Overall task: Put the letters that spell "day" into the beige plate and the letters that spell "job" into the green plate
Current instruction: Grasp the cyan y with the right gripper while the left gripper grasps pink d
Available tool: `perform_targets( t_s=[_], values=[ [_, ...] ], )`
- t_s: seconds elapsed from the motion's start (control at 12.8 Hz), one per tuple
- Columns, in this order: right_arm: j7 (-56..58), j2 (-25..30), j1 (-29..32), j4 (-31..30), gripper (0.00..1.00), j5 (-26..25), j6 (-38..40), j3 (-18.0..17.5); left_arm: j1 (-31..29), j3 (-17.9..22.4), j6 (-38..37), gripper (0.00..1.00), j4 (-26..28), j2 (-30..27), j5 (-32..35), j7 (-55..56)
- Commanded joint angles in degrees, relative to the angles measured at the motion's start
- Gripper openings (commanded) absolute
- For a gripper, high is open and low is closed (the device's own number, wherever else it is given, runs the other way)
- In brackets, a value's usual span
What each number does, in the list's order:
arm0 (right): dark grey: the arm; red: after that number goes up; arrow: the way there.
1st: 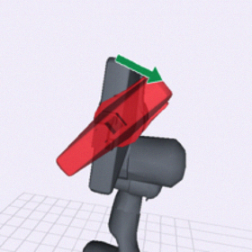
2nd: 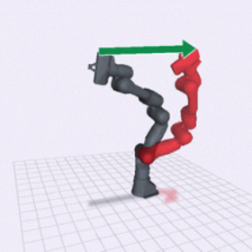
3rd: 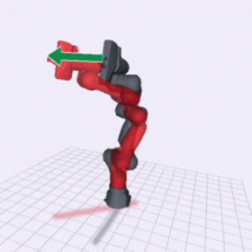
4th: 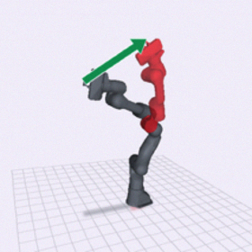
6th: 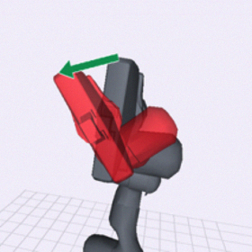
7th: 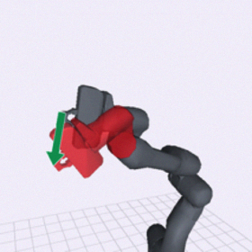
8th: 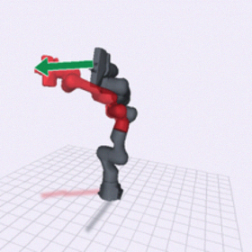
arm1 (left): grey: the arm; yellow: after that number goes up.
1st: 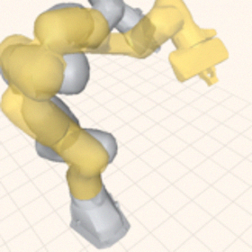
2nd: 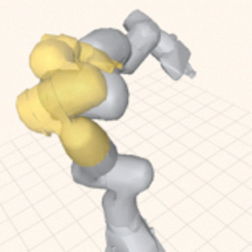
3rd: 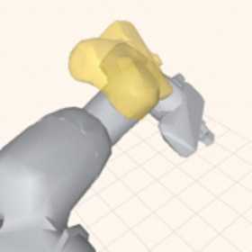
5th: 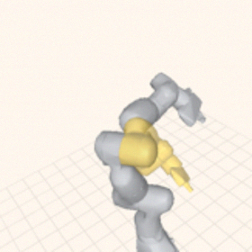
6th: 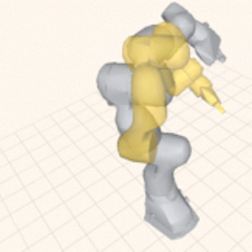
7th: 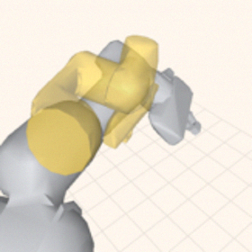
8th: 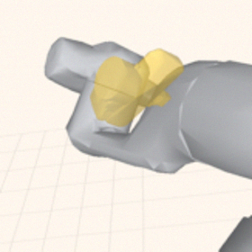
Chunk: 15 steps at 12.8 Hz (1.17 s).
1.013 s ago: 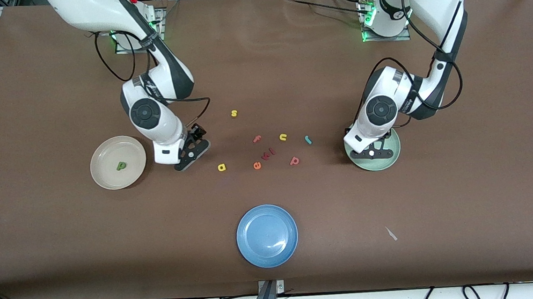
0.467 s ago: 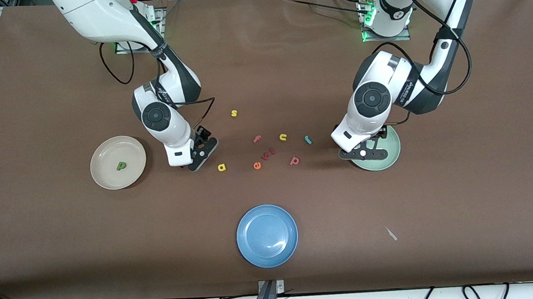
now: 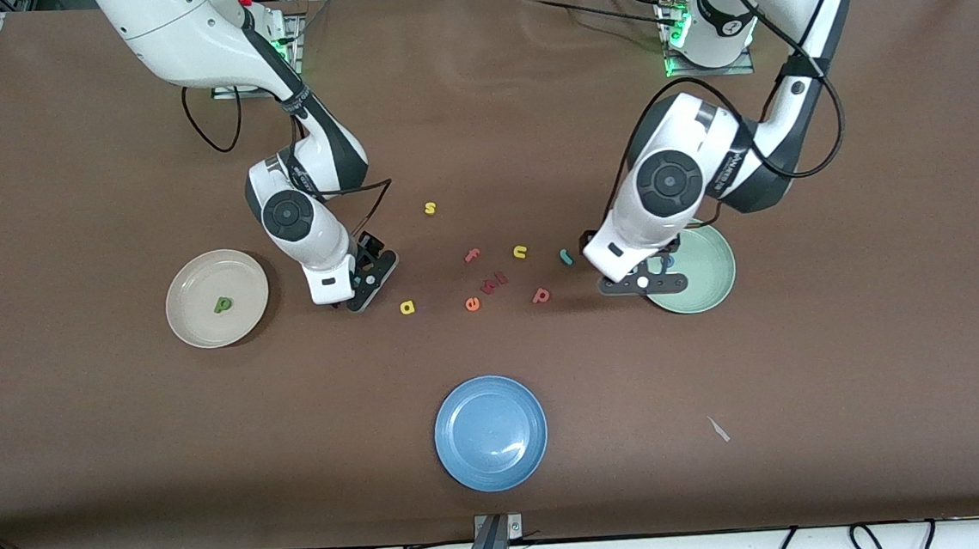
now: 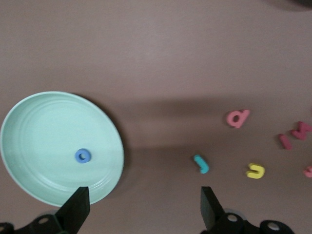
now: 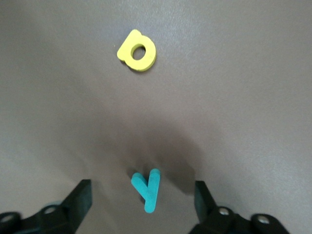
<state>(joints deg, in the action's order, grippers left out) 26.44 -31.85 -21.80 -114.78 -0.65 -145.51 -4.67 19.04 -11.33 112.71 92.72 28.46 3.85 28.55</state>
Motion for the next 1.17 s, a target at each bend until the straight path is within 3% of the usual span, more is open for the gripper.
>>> perform_targets(
  t_s=[0.0,0.23,0.47,0.7,0.93,1.09],
  values=[
    [1.3,0.6,0.4,-1.3,0.81,-0.8,-1.1,0.1,2.7,0.3,-0.5,1.00,-7.0,6.0,-0.7,-0.5],
    [2.1,0.6,0.4,-1.3,0.68,-0.8,-1.0,0.2,4.6,0.3,7.0,1.00,-8.1,9.2,-0.5,-5.7],
    [2.0,0.6,0.4,-1.2,0.44,-0.8,-1.1,0.2,5.0,0.3,13.1,1.00,-7.7,11.8,-0.3,-14.1],
    [1.9,0.6,0.4,-1.2,0.22,-0.8,-1.0,0.2,6.7,0.4,14.7,1.00,-7.2,13.2,-0.2,-17.1],
    [1.8,0.6,0.4,-1.1,0.11,-0.8,-1.0,0.1,8.3,0.5,17.8,0.94,-5.1,14.2,-0.1,-17.1],
    [1.4,0.6,0.4,-1.1,0.06,-0.8,-1.0,0.1,8.1,0.5,19.3,0.88,-5.2,15.3,4.9,-17.1]
  ],
)
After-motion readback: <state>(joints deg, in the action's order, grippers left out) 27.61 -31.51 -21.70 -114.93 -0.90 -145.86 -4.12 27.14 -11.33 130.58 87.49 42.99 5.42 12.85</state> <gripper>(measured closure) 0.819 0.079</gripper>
